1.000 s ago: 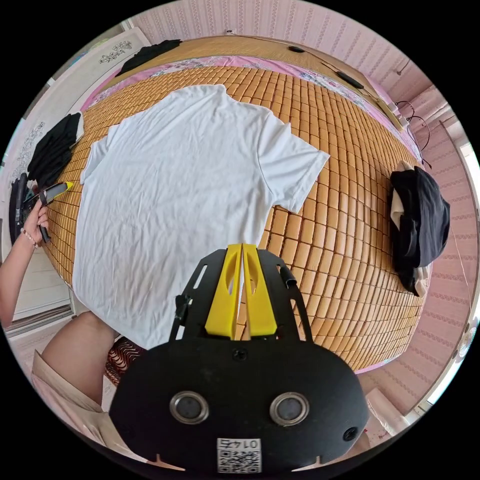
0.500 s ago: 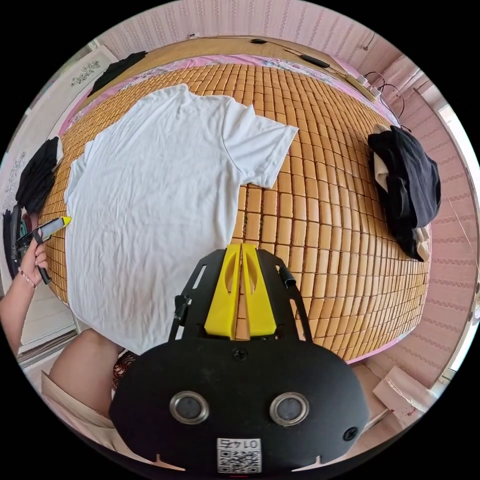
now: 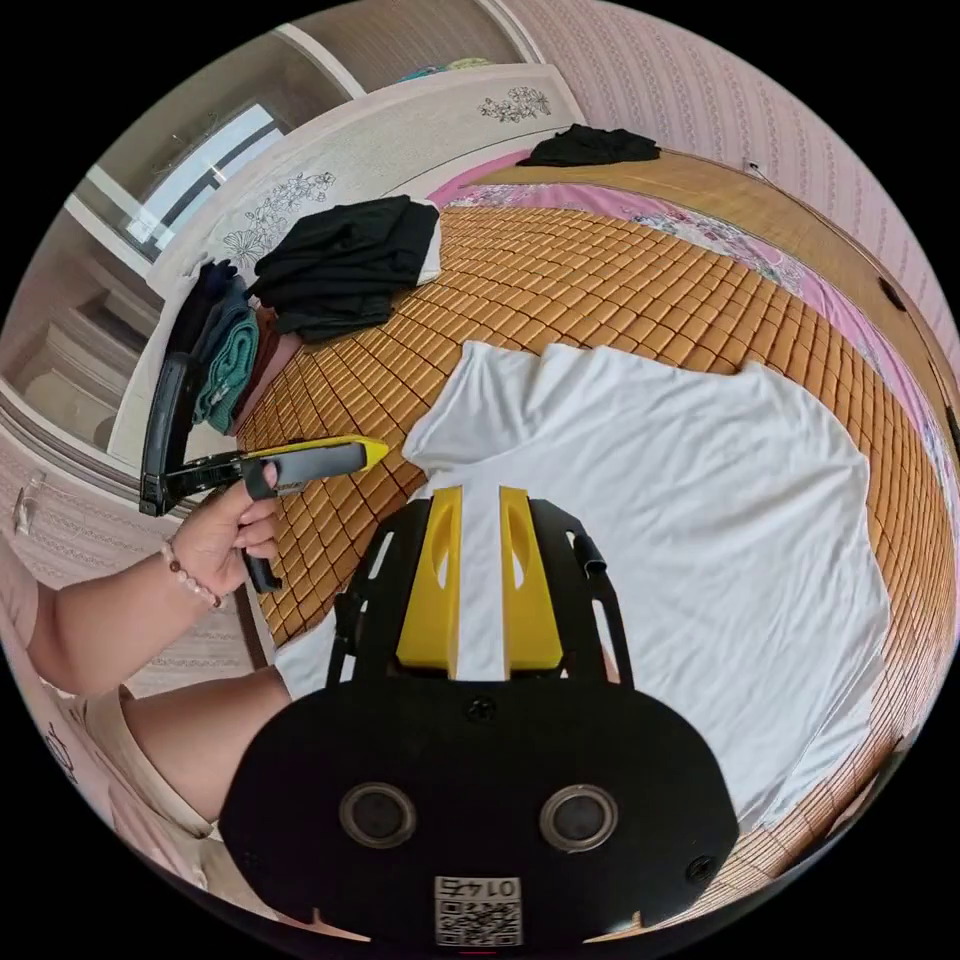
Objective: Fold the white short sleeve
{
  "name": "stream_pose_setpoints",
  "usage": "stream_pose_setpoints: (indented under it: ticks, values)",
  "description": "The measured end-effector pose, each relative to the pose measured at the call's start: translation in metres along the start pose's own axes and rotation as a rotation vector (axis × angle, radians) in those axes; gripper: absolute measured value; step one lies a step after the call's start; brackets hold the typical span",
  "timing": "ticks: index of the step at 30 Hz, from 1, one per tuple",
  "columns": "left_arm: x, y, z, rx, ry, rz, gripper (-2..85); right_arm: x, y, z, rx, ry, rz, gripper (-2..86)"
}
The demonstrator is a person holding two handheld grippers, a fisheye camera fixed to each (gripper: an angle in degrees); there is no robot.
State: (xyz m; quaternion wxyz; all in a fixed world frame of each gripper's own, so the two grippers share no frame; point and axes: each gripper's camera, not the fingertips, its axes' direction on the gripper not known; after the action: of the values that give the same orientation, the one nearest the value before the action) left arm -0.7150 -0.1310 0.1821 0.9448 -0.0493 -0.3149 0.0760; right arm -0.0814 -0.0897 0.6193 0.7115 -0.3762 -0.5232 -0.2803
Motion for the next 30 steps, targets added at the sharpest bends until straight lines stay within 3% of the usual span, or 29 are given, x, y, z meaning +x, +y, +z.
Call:
stream_pose_setpoints:
  ticks: [6,13,16,22,26,30]
  values:
    - [0.001,-0.002,0.018,0.005,0.035,-0.031,6.1,-0.022,-0.094,0.049,-0.057,0.024,-0.062,10.7]
    - [0.005,-0.001,0.035,-0.021,0.021,-0.036,1.3,-0.036,-0.136,0.099,-0.127,0.188,-0.073,5.0]
    - [0.01,-0.001,0.038,-0.029,0.025,-0.028,0.0,-0.035,-0.131,0.098,-0.092,0.234,-0.09,1.4]
    - [0.037,0.003,0.034,0.035,-0.018,0.054,-0.9,0.001,-0.11,0.06,0.035,0.096,0.03,0.2]
    - [0.08,0.009,0.016,0.144,0.135,0.292,-0.3,0.039,-0.053,-0.018,0.247,0.085,0.184,0.6]
    - [0.1,0.016,0.033,0.029,0.295,0.354,3.7,0.068,0.01,-0.04,0.217,0.207,0.32,1.0]
